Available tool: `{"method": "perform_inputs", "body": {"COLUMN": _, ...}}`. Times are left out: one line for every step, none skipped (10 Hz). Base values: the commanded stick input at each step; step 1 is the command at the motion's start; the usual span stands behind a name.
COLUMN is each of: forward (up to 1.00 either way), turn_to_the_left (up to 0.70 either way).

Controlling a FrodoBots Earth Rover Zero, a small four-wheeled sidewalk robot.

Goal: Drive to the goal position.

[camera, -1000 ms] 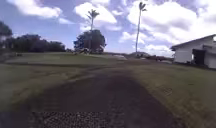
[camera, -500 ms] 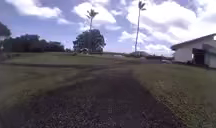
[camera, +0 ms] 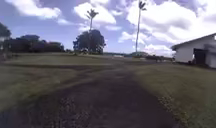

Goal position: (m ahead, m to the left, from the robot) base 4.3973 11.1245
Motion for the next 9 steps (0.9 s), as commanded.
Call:
{"method": "perform_inputs", "body": {"forward": 0.50, "turn_to_the_left": 0.00}}
{"method": "perform_inputs", "body": {"forward": 0.50, "turn_to_the_left": 0.00}}
{"method": "perform_inputs", "body": {"forward": 0.50, "turn_to_the_left": 0.00}}
{"method": "perform_inputs", "body": {"forward": 0.50, "turn_to_the_left": 0.00}}
{"method": "perform_inputs", "body": {"forward": 0.50, "turn_to_the_left": 0.00}}
{"method": "perform_inputs", "body": {"forward": 0.50, "turn_to_the_left": 0.00}}
{"method": "perform_inputs", "body": {"forward": 0.50, "turn_to_the_left": 0.00}}
{"method": "perform_inputs", "body": {"forward": 0.50, "turn_to_the_left": 0.00}}
{"method": "perform_inputs", "body": {"forward": 0.50, "turn_to_the_left": 0.00}}
